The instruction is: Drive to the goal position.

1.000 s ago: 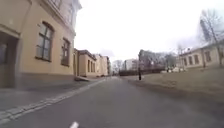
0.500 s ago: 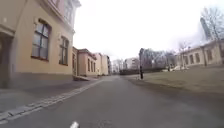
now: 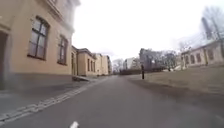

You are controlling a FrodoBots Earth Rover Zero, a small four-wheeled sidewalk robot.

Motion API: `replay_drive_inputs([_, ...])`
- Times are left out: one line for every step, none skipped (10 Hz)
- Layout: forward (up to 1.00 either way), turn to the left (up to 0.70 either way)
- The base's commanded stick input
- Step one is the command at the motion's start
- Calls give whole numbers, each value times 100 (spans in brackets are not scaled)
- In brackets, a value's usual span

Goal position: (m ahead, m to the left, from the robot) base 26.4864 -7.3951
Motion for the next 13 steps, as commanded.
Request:
replay_drive_inputs([70, 0])
replay_drive_inputs([70, 0])
replay_drive_inputs([70, 0])
replay_drive_inputs([70, 0])
replay_drive_inputs([70, 0])
replay_drive_inputs([70, 0])
replay_drive_inputs([70, 0])
replay_drive_inputs([70, 0])
replay_drive_inputs([70, 0])
replay_drive_inputs([70, 0])
replay_drive_inputs([70, 0])
replay_drive_inputs([70, 0])
replay_drive_inputs([70, 0])
